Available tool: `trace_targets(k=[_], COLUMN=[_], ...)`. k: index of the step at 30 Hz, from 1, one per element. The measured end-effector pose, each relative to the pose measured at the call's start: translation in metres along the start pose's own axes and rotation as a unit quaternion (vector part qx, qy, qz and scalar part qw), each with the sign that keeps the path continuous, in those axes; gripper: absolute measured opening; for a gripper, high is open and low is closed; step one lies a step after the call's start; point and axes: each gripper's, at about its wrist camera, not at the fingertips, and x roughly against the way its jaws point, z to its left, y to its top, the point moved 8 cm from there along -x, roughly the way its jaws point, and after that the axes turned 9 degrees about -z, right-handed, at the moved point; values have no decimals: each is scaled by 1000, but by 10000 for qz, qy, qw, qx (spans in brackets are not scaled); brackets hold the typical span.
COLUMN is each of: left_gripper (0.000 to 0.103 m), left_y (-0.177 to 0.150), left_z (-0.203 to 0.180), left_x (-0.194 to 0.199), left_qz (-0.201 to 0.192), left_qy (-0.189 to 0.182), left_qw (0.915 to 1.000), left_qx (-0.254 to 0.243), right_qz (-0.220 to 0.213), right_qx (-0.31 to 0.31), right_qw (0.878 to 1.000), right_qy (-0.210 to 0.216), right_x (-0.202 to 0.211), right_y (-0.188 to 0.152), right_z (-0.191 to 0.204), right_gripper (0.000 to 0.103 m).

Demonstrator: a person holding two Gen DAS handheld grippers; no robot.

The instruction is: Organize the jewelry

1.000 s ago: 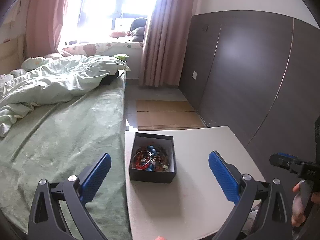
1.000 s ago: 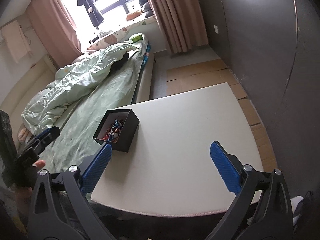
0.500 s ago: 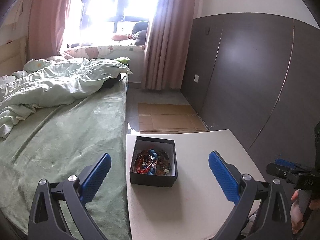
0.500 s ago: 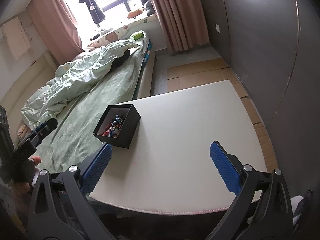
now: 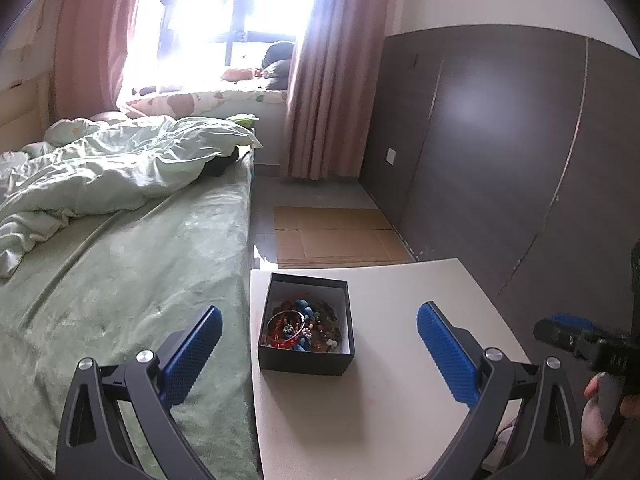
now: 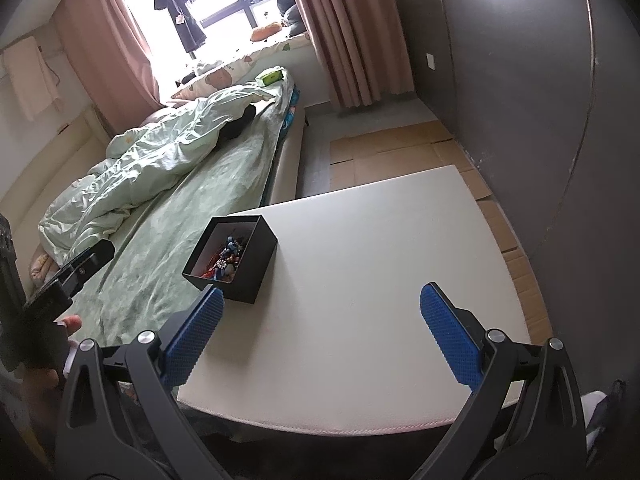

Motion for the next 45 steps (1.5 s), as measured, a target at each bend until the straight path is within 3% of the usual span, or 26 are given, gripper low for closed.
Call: trace_targets(k=[10, 45], left_gripper=[95, 95], left_y=[-1, 2], left_z=[6, 3], left_x=[-1, 3], left_qz=[24, -101], left_qy=[-55, -53], left_qw=[10000, 9999], left_qx=[6, -124], right_qz=[-65, 167], right_qx=[-86, -53], right_qw=[9998, 9998], right_qy=[-141, -42], right_x=[1, -11], right_y=[6, -1], right_z=[-7, 7], right_gripper=[98, 98])
